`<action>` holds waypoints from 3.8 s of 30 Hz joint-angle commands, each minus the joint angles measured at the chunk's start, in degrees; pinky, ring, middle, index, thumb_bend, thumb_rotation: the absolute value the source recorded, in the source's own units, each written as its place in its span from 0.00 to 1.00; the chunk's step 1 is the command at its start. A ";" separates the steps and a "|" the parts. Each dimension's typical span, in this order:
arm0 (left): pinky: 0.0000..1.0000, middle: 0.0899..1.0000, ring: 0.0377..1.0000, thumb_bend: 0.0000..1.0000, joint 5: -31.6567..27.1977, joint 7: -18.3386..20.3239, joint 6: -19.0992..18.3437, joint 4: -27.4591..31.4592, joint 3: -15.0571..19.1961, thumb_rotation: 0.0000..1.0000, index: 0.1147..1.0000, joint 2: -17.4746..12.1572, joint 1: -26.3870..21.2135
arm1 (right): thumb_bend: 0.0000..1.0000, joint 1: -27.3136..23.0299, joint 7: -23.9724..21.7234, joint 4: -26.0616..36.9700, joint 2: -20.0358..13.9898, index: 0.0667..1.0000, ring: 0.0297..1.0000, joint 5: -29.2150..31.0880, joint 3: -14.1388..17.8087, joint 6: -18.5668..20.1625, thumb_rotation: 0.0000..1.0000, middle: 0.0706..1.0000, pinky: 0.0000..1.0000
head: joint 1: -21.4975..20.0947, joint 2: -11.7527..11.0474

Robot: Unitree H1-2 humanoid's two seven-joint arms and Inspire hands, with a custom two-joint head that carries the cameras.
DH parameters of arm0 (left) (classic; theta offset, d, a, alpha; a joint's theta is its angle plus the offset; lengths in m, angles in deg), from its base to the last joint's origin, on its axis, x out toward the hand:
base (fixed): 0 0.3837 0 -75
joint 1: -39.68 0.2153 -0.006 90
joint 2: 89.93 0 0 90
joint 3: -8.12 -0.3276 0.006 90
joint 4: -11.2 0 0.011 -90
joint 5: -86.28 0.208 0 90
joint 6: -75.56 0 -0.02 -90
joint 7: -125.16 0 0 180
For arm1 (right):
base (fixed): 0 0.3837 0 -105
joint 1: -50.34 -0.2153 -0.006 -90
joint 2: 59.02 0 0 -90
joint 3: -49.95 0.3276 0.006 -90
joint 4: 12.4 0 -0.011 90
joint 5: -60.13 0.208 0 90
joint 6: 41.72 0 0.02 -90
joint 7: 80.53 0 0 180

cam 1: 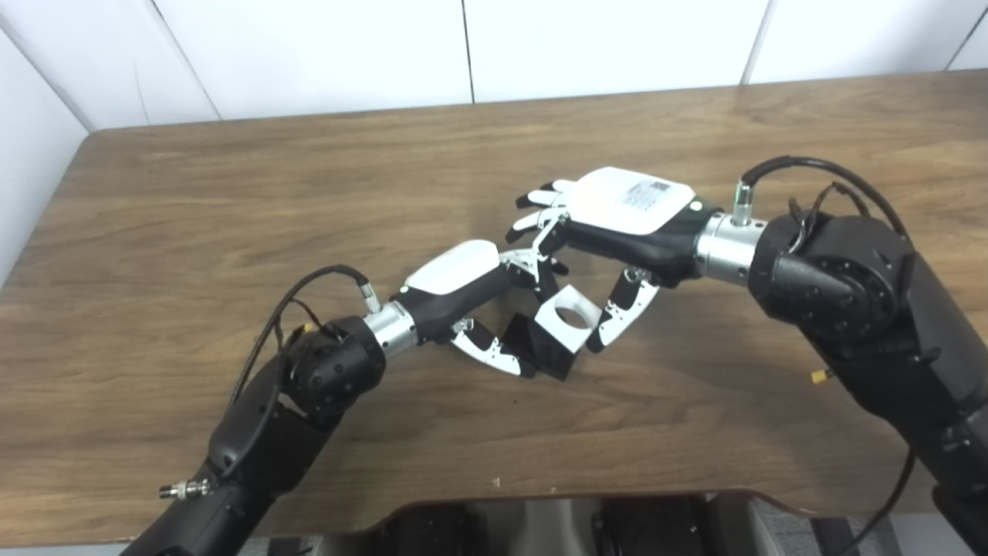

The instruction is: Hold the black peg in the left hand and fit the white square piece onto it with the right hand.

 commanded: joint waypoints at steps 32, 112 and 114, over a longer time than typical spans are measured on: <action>0.92 0.89 0.95 0.52 2.89 4.23 -5.72 -0.38 -2.30 0.08 0.42 -2.04 2.10 | 0.52 -1.55 1.11 -2.38 3.34 0.44 0.97 -2.00 -0.16 -1.51 0.15 0.86 1.00 | 0.51 0.36; 0.89 0.88 0.93 0.52 1.94 3.33 -4.45 -1.19 -2.19 0.08 0.42 -2.66 2.08 | 1.00 0.73 3.09 -4.87 1.97 1.00 1.00 -5.91 6.11 -1.91 0.52 1.00 0.93 | -0.10 0.23; 0.89 0.88 0.93 0.52 1.99 3.25 -4.24 -1.41 -2.10 0.08 0.42 -2.73 2.10 | 1.00 0.97 3.31 -4.25 1.47 1.00 1.00 -4.77 7.96 -1.37 0.53 1.00 0.95 | -0.41 0.06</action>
